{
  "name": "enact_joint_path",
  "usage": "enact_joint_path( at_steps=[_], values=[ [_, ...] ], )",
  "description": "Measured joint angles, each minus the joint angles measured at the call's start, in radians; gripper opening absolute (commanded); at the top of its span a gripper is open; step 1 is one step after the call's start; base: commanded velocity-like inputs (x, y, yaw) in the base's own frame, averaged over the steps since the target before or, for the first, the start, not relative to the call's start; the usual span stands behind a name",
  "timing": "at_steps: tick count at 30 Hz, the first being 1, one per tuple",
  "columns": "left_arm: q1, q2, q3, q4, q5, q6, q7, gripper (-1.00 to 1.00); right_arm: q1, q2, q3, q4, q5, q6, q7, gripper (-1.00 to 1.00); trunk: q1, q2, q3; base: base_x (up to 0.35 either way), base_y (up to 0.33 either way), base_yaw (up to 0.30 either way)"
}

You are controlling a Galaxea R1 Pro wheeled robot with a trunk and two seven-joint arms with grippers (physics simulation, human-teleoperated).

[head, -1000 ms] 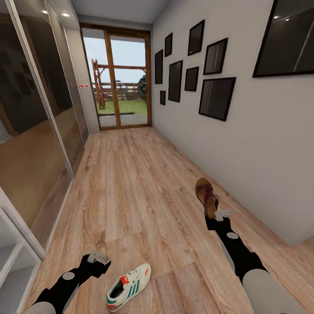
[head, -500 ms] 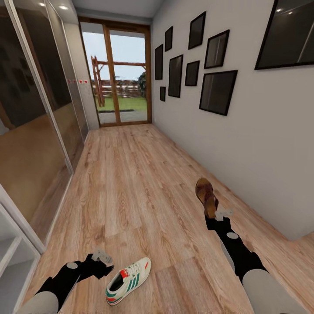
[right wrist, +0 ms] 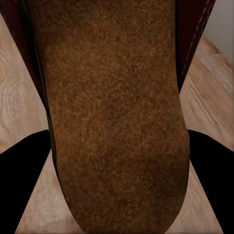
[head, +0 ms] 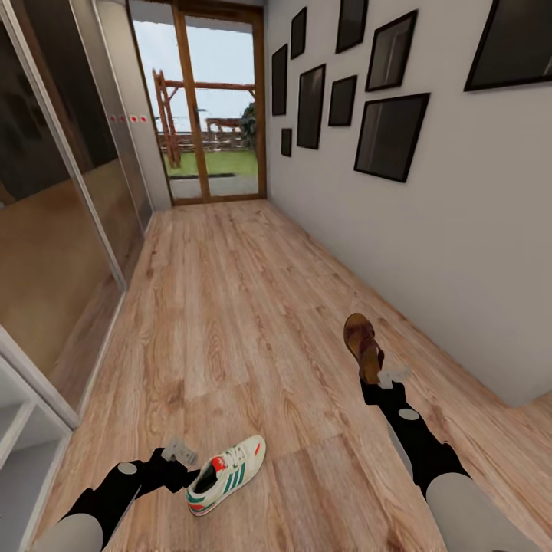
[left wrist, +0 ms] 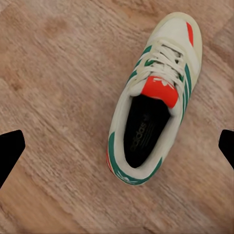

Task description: Pick up the two gym shoes and the two sandals from the corridor floor and place them onto the hallstand (shoe rack) in the corridor, making sure they are on the rack and not on the floor. Arrange them so the two gym shoes are next to each other and the two sandals are next to each other.

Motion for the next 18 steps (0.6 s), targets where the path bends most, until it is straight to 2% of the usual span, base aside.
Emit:
enact_joint_path(
  at_steps=[10, 18],
  values=[
    [0.003, -0.001, -0.002, 0.0, -0.001, -0.002, 0.0, 1.0, 0.0, 0.0, 0.0, 0.0, -0.001, 0.0, 0.0, -1.0, 0.004, -0.002, -0.055, 0.0, 0.0, 0.0],
    [0.006, -0.002, -0.002, 0.0, -0.001, -0.005, 0.0, 1.0, 0.0, 0.0, 0.0, 0.0, 0.0, 0.0, 0.0, -1.0, 0.004, -0.002, -0.066, 0.0, 0.0, 0.0]
  ],
)
